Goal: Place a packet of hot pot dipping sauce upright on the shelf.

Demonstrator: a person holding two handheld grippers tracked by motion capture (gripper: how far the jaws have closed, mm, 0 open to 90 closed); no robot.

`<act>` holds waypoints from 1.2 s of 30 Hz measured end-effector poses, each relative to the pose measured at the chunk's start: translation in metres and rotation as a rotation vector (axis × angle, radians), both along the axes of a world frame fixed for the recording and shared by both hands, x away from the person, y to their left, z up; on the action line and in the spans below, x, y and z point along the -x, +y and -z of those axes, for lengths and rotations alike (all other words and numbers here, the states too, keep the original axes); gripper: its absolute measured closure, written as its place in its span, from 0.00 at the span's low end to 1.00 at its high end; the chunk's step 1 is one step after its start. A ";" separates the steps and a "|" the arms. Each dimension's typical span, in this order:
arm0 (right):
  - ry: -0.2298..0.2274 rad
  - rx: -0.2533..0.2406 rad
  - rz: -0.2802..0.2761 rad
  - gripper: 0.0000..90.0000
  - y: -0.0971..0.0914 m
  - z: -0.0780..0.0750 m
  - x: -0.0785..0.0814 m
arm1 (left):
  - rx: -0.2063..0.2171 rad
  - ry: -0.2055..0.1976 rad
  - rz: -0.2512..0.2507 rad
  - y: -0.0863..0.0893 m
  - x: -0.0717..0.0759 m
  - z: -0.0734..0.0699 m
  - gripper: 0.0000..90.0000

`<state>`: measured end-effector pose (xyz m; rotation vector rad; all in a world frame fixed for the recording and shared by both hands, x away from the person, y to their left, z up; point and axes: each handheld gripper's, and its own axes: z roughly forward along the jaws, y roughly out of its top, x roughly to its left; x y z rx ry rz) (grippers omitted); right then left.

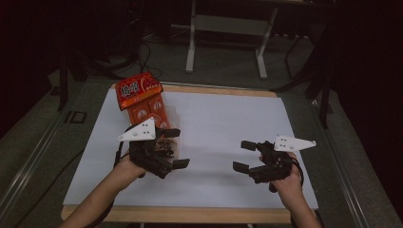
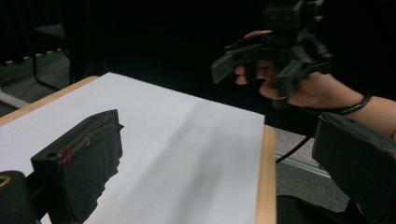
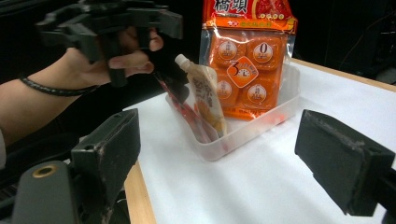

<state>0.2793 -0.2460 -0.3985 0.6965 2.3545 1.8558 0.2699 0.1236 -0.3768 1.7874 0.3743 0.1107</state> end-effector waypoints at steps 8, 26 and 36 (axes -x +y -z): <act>0.000 0.007 0.013 0.16 -0.002 0.004 0.001 | -0.014 -0.005 0.055 -0.018 0.019 0.006 0.02; 0.006 0.049 0.041 0.16 -0.004 0.017 -0.001 | -0.034 0.026 0.096 -0.039 0.041 0.043 0.02; 0.009 0.056 0.053 0.15 -0.005 0.022 -0.003 | -0.051 0.063 0.087 -0.041 0.043 0.069 0.02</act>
